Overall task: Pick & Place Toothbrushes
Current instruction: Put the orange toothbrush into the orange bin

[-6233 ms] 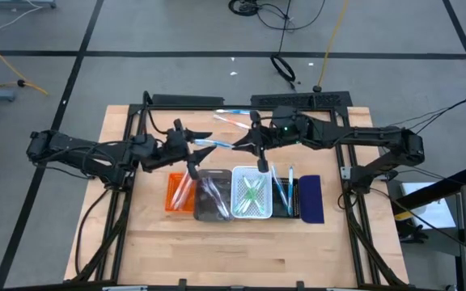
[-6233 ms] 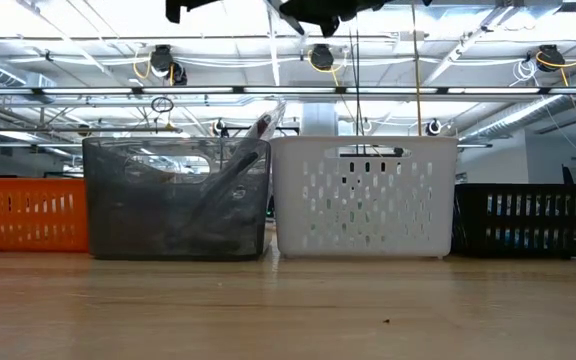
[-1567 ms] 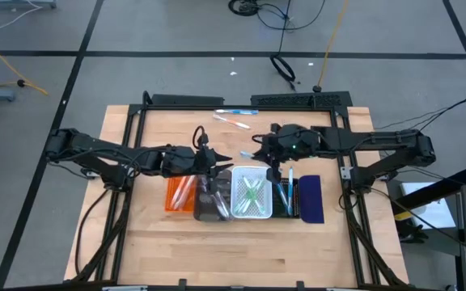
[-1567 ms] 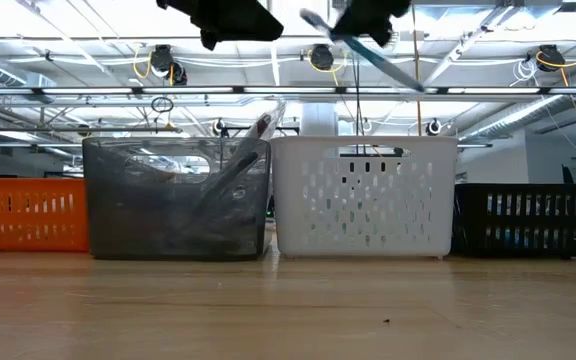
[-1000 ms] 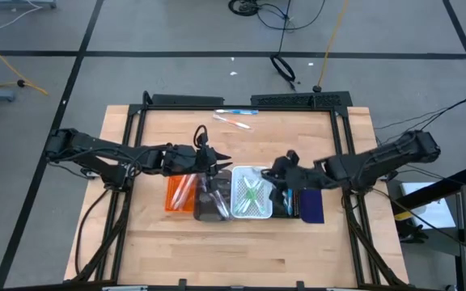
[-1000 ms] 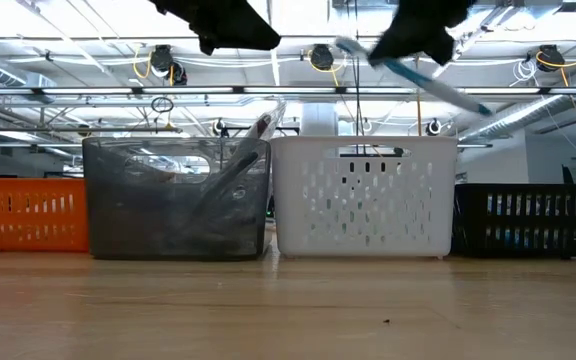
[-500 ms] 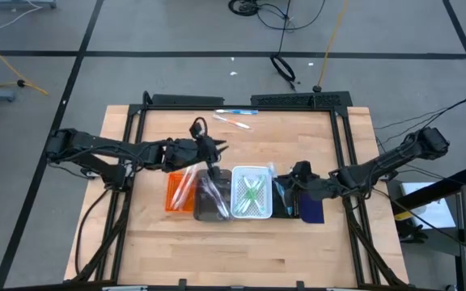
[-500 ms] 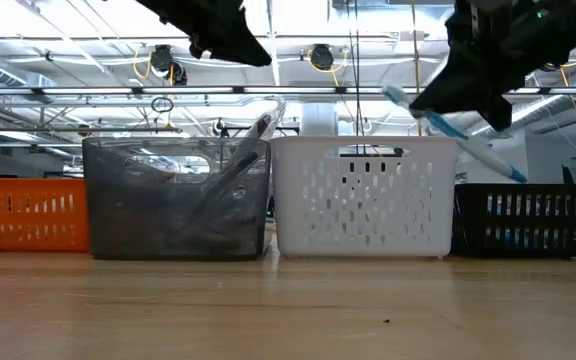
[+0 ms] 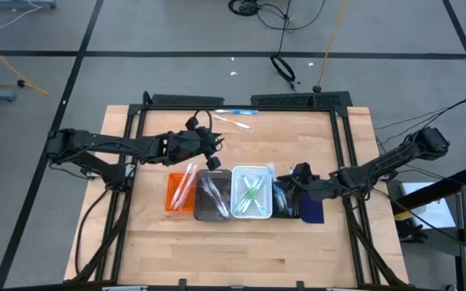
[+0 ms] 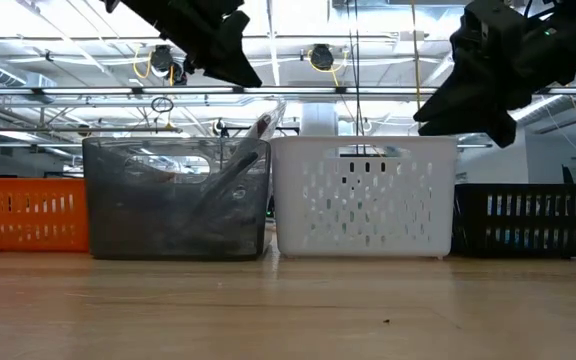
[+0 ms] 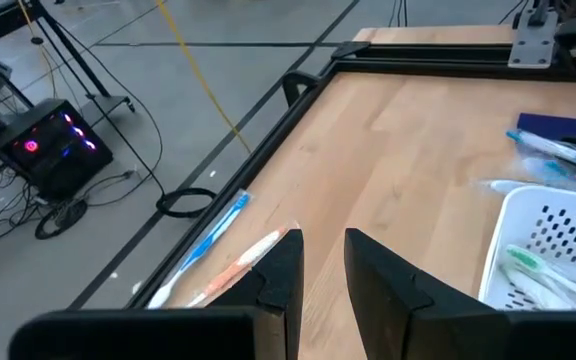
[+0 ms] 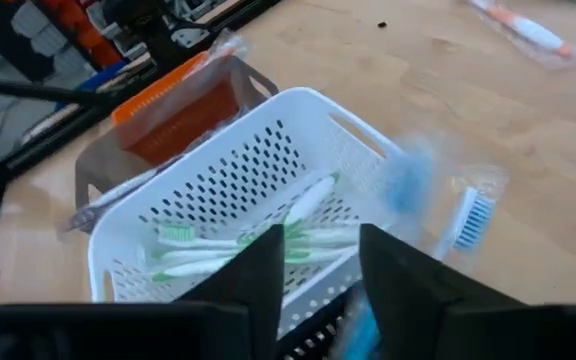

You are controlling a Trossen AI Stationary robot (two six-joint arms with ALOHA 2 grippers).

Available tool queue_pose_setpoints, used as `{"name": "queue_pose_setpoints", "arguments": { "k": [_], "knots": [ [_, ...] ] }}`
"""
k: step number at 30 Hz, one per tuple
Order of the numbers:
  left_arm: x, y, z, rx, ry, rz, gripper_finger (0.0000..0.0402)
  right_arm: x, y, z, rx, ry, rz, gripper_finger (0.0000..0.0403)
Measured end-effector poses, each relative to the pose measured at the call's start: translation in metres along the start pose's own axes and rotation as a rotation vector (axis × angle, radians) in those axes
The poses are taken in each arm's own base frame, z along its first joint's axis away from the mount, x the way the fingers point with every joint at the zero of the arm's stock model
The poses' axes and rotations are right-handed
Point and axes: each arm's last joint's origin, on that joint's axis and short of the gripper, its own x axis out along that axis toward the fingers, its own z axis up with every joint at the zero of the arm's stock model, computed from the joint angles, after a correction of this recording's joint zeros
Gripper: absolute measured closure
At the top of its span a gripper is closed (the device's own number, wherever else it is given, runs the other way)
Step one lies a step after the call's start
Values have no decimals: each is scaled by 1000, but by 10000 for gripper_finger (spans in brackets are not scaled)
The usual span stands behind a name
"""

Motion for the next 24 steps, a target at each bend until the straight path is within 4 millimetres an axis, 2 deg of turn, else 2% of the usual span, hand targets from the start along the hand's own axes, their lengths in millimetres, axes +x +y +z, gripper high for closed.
{"name": "queue_pose_setpoints", "arguments": {
  "k": [6, 16, 19, 24],
  "knots": [
    [0, -1, -1, -3, 9, -3, 325, -3, 0, 9, -63, -47, 18, 246],
    [1, 2, -1, -1, 13, 5, 325, 1, -2, 33, -159, -159, 89, 258],
    [2, 4, -2, 7, 17, 11, 325, 8, -11, 42, -160, -151, 88, 263],
    [3, 3, -1, -22, 12, -48, 325, 20, -38, 63, -203, -165, 42, 266]
  ]
}}
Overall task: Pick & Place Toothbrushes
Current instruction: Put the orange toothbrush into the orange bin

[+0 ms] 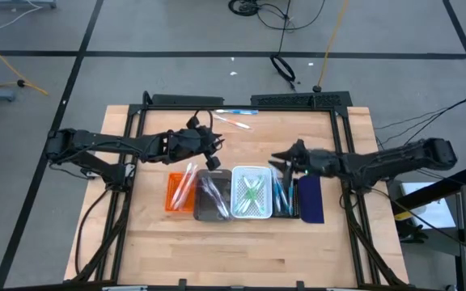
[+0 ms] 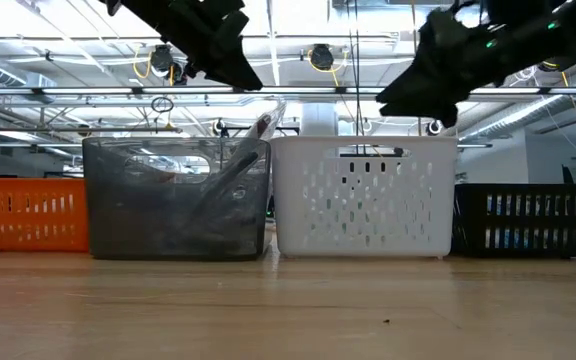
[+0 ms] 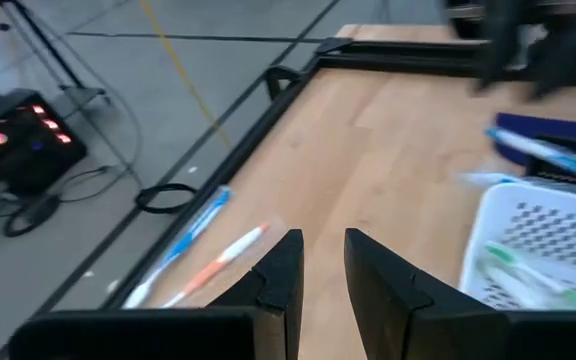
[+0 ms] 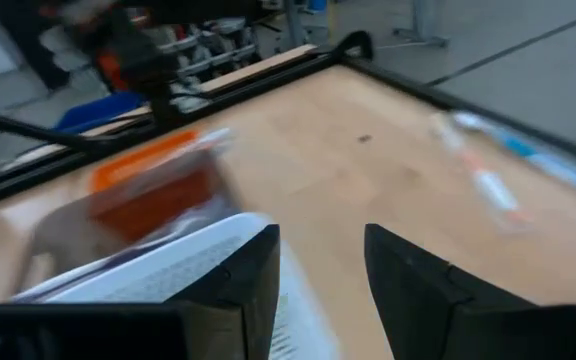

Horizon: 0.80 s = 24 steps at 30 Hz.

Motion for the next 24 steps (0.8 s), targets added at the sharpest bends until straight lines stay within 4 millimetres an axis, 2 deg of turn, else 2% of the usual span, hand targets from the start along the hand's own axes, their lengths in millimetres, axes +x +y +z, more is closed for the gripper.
{"name": "queue_pose_setpoints", "arguments": {
  "k": [5, 11, 19, 24],
  "knots": [
    [0, -2, 0, -15, -3, -52, 325, 11, -35, 9, -20, 4, -50, 266],
    [-1, -4, 0, -31, -4, -59, 325, 31, -69, 7, -18, 33, -92, 266],
    [-1, -4, 0, -45, -1, -59, 325, 66, -105, -9, -62, 56, -140, 266],
    [-1, -4, 0, -44, 1, -59, 325, 94, -119, -9, -70, 120, -134, 266]
  ]
}}
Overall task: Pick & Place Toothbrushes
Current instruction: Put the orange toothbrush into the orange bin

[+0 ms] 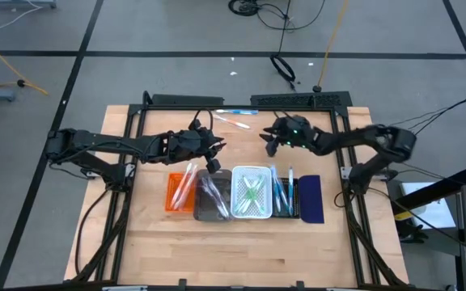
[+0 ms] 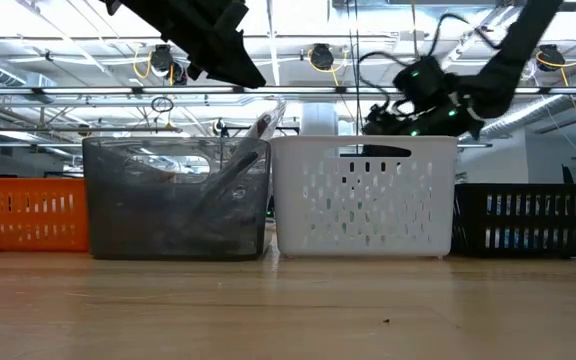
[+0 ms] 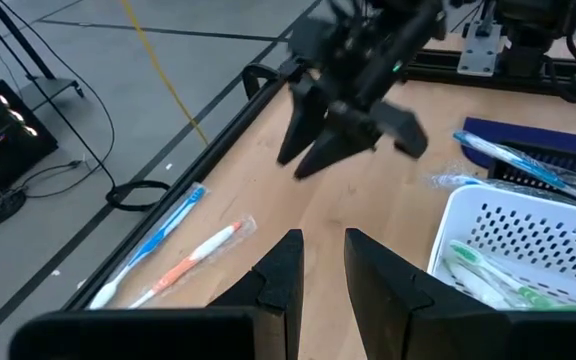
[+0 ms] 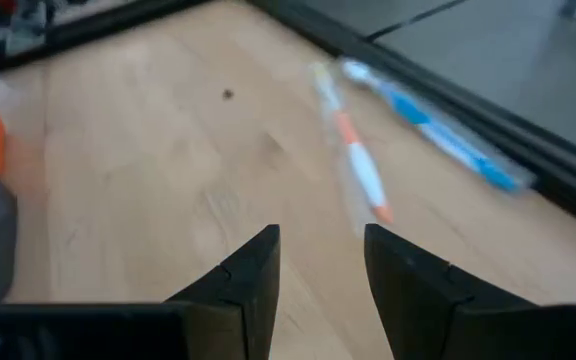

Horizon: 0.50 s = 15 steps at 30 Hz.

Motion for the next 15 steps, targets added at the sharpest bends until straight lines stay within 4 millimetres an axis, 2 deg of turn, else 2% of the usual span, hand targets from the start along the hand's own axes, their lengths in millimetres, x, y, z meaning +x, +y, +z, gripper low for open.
{"name": "queue_pose_setpoints", "arguments": {
  "k": [8, 15],
  "knots": [
    [0, 0, 0, 0, 2, 0, 325, 49, -3, 12, -92, 77, 17, 266],
    [0, 0, 0, 0, 4, 1, 325, 82, -12, 16, -138, 200, -3, 266]
  ]
}}
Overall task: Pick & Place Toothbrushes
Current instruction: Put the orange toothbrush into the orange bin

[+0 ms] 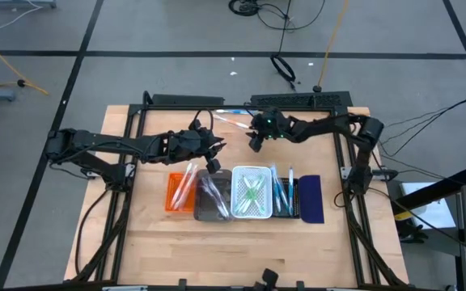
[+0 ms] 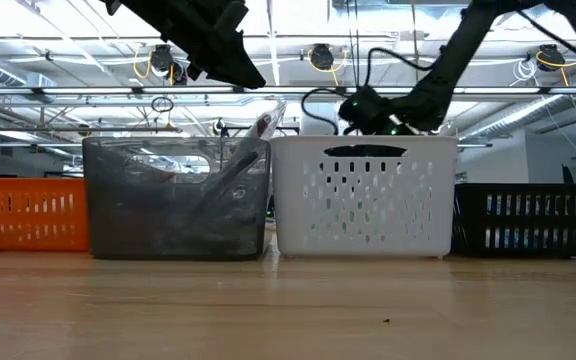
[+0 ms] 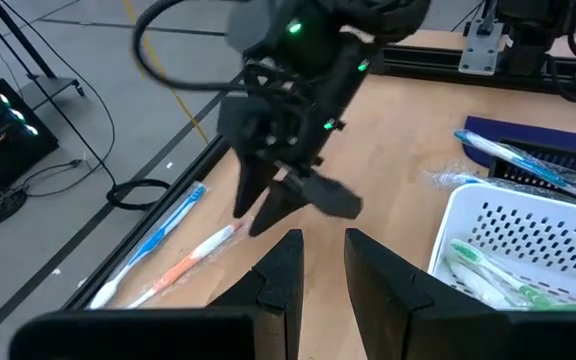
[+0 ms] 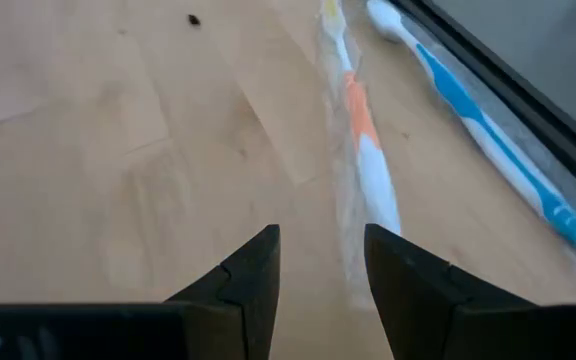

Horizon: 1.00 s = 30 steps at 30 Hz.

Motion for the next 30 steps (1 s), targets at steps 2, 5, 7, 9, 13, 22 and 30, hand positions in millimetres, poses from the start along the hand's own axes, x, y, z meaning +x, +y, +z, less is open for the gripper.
{"name": "queue_pose_setpoints", "arguments": {
  "k": [2, 5, 7, 9, 13, 22, 30],
  "knots": [
    [0, 0, 0, 1, 1, 0, 325, 7, -3, 2, -10, 4, -4, 266],
    [0, 0, 0, 1, 2, 0, 325, 14, -7, 5, -11, 29, -10, 266],
    [0, 0, 0, 0, 1, 0, 325, 19, -10, 4, -12, 56, -13, 266],
    [0, 0, 0, 0, 1, 0, 325, 24, -13, 2, -16, 96, -14, 266],
    [0, 0, 0, 0, 2, 0, 325, 28, -19, 1, -13, 119, -36, 268],
    [0, 0, 0, -1, 3, 0, 325, 30, -19, -4, -55, 162, -43, 375],
    [0, 0, 0, -1, 3, 1, 325, 28, -11, -2, -36, 158, 37, 402]
  ]
}}
